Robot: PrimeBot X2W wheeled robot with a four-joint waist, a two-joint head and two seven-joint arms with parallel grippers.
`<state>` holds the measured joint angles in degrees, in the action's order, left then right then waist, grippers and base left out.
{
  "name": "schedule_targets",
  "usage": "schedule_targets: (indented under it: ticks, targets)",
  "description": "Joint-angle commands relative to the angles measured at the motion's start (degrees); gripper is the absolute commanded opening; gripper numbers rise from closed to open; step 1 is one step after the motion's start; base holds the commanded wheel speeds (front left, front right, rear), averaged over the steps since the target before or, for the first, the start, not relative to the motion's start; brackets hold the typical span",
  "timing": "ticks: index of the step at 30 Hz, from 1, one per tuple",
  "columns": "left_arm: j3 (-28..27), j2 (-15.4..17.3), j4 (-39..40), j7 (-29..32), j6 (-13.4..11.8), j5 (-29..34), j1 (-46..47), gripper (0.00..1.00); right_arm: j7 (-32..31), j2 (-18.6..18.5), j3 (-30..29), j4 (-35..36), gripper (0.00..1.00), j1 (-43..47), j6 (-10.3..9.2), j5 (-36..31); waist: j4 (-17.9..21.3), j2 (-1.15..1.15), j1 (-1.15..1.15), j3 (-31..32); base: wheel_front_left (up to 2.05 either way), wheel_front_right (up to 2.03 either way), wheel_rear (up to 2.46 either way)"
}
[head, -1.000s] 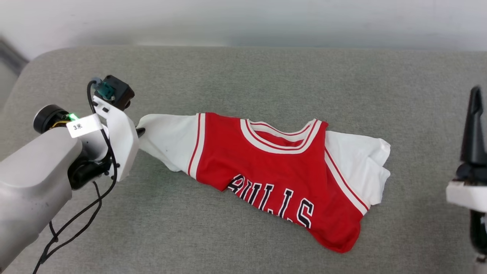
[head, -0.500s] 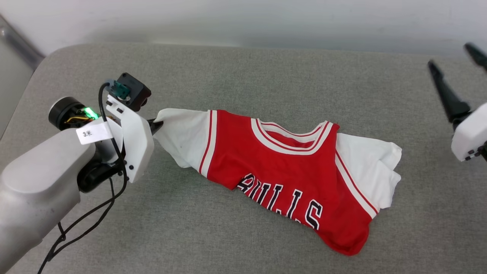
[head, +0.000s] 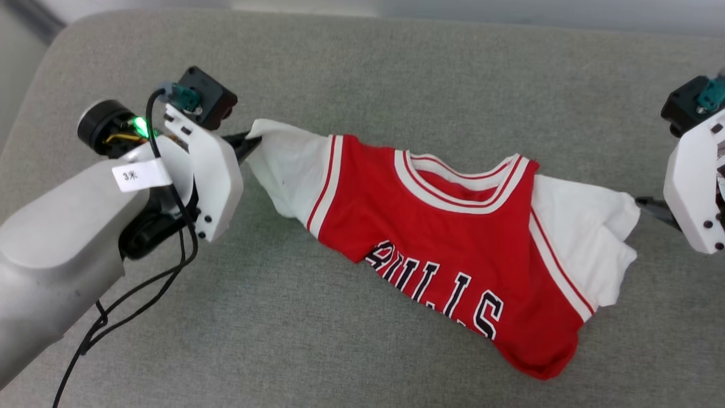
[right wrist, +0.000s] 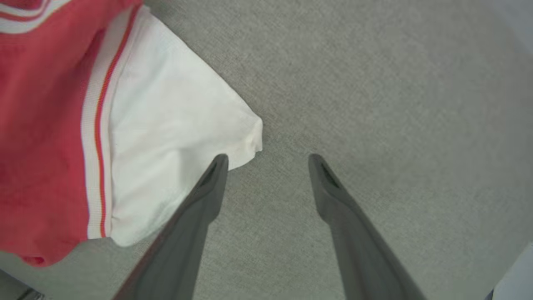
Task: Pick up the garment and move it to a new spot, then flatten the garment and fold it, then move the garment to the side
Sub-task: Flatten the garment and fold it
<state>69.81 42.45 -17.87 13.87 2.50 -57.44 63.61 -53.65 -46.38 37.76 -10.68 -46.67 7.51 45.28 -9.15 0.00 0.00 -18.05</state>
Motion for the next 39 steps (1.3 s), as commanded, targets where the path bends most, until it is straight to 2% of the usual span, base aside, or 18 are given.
schedule_targets:
  ticks: [1, 9, 15, 16, 24, 30, 35, 39]
  targets:
    - [-0.43, -0.61, 0.49, -0.50, -0.26, 0.63, 1.24, 0.00, -2.11, -0.47, 1.05, -0.86, 1.00, -1.97, -0.04, -0.01, -1.12, 0.00, 0.00, -2.28, 0.00, 0.00, 0.00]
    - [-0.91, -2.11, 1.24, -1.58, -0.22, 1.58, 3.26, 0.00, -5.60, 1.70, 7.68, -4.79, 1.00, -2.59, -0.02, 0.74, -2.73, 0.00, 0.00, -6.67, 0.00, 0.00, 0.00]
    - [-0.77, -2.11, 0.42, -2.08, 0.27, 1.61, 3.19, 0.00, -3.31, 3.07, 13.49, -6.65, 1.00, -0.20, 0.08, 2.83, -2.48, 0.00, 0.00, -7.22, 0.00, 0.00, 0.00]
    - [-0.74, -2.05, 0.26, -2.11, 0.35, 1.49, 2.97, 0.00, -2.01, 3.25, 13.84, -6.58, 0.00, -0.46, 0.09, 3.04, -2.30, 0.00, 0.00, -7.00, 0.00, 0.00, 0.00]
    - [-0.96, -1.20, -0.27, -4.31, 0.86, 1.73, 1.95, 0.00, 9.23, 3.19, 12.20, -8.32, 0.00, -5.03, 0.04, 5.98, -0.79, 0.00, 0.00, -1.77, 0.00, 0.00, 0.00]
    - [-1.72, 0.01, 1.16, -7.18, 0.59, 2.96, 2.77, 0.00, 17.73, 1.22, 12.25, -7.46, 0.00, -7.48, -0.03, 7.37, 0.22, 0.00, 0.00, 4.04, 0.00, 0.00, 0.00]
    - [-2.90, 1.48, 3.01, -8.74, 0.58, 3.63, 4.35, 0.00, 22.06, -0.40, 12.80, -6.46, 0.00, -9.91, -0.04, 7.69, 0.99, 0.00, 0.00, 7.46, 0.00, 0.00, 0.00]
    - [-4.64, 1.29, 4.20, -11.22, 0.02, 4.19, 6.22, 0.00, 25.17, -1.70, 12.61, -5.25, 0.00, -12.40, -0.04, 7.34, 1.44, 0.00, 0.00, 8.82, 0.00, 0.00, 0.00]
